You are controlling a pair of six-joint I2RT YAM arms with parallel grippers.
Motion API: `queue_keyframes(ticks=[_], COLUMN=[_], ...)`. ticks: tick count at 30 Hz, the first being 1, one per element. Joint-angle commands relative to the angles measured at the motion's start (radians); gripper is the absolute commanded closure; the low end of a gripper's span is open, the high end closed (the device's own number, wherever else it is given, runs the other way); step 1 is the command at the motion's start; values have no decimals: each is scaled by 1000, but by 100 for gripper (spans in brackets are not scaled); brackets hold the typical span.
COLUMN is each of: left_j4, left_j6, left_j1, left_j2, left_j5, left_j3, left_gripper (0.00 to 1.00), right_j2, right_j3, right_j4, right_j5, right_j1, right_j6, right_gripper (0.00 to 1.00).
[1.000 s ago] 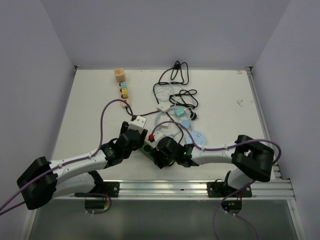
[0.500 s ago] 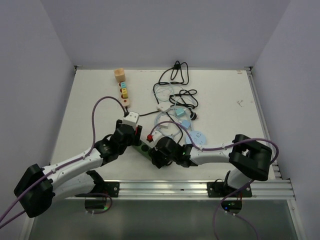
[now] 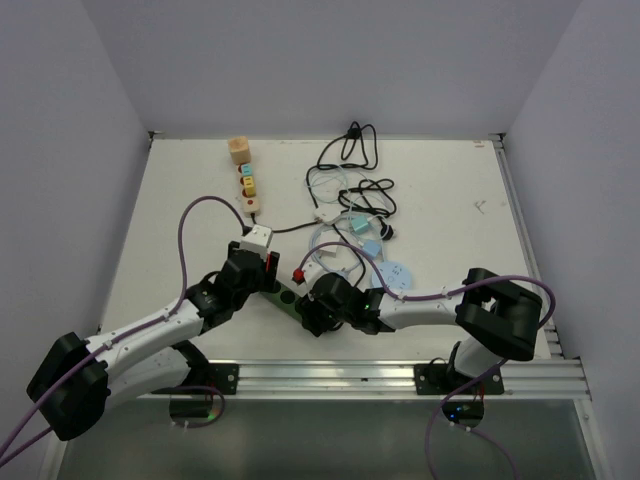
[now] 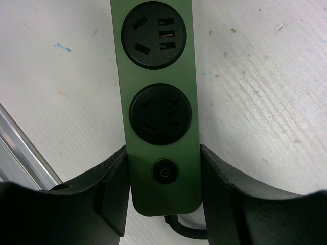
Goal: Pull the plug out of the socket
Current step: Remove the plug from the socket.
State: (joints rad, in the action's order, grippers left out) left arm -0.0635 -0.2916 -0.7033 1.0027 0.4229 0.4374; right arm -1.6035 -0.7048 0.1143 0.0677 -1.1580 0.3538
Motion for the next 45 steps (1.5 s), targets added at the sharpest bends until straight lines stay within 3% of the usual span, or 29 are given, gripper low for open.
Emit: queue_keyframes(ticks=[1,3,4,7,26,31,36,45], left_j4=[241,333,352,401,649,627,504,248], left_j6=[-32,23,31,43,-37,-31,-27,-31], left_j1=[-42,-112,-172,-215,-229,-229,-228,-228], left_j2=[-70,-101,-102,-99,-319,-296,-201,-76], left_j5=[196,308,330,356,381,347,343,350], left_j3=[-18,-68,-77,-101,-341,-313,-215,-16], left_gripper=[100,100,100,100,100,100,100,100], right_j2=[-47,-55,-59,-70,-3,-12,-61,-76], right_j3=[64,59,56,53,96,76,21,11], right_j4=[-245,-234,-229,-220,-157,-203,-318,-364], right_j5=[-25,-45,-52,-65,-157,-88,90,188], right_j1=[-5,-5,-3,-5,15,14,-31,-62], right_j6=[93,94,93,94,122,103,90,109], right_gripper=[100,100,100,100,100,100,100,100])
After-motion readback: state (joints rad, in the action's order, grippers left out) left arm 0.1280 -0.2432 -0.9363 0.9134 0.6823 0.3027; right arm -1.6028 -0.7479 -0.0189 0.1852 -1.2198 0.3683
